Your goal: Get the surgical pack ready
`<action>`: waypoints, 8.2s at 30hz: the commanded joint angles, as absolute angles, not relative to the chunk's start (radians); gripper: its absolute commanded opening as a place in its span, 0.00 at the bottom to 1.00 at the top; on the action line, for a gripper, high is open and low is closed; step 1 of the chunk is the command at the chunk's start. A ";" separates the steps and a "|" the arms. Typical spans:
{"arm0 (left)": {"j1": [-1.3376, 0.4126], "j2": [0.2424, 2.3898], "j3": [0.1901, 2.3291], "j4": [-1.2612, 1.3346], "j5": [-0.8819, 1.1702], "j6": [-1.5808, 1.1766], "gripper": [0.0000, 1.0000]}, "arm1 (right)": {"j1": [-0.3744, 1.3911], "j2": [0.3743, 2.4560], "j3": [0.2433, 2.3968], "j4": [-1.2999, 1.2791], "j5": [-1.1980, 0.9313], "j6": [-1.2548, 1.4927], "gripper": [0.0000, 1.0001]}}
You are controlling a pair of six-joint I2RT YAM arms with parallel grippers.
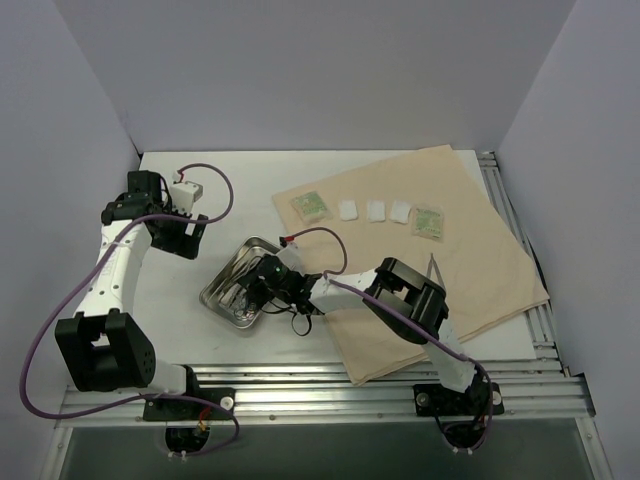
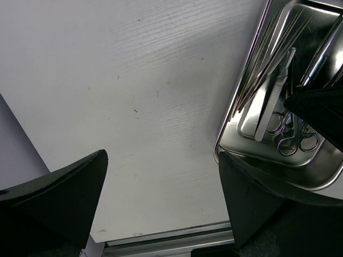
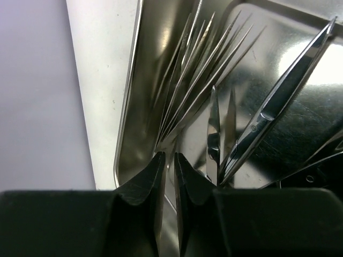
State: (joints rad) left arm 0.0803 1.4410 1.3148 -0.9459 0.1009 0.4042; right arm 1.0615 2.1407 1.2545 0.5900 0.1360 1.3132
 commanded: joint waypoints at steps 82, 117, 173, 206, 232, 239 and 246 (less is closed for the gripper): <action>-0.166 1.503 1.384 -1.077 0.379 0.462 0.88 | -0.044 1.807 1.057 -0.391 -0.031 0.173 0.14; -0.166 1.496 1.364 -1.032 0.255 0.442 0.89 | -0.049 1.615 1.002 -0.331 -0.063 0.281 0.33; -0.124 1.517 1.364 -0.924 0.115 0.347 0.90 | 0.704 1.436 1.083 0.151 0.297 0.996 0.00; 0.031 1.483 1.324 -0.893 0.117 0.376 0.93 | 1.051 2.207 1.574 0.112 0.199 1.368 0.00; 0.031 1.482 1.315 -0.888 0.127 0.380 0.93 | 1.052 2.215 1.568 0.026 0.195 1.425 0.20; 0.031 1.480 1.301 -0.885 0.127 0.383 0.93 | 1.052 2.188 1.575 0.046 0.213 1.396 0.21; 0.031 1.482 1.316 -0.894 0.127 0.383 0.93 | 1.048 2.076 1.644 0.064 0.310 1.123 0.21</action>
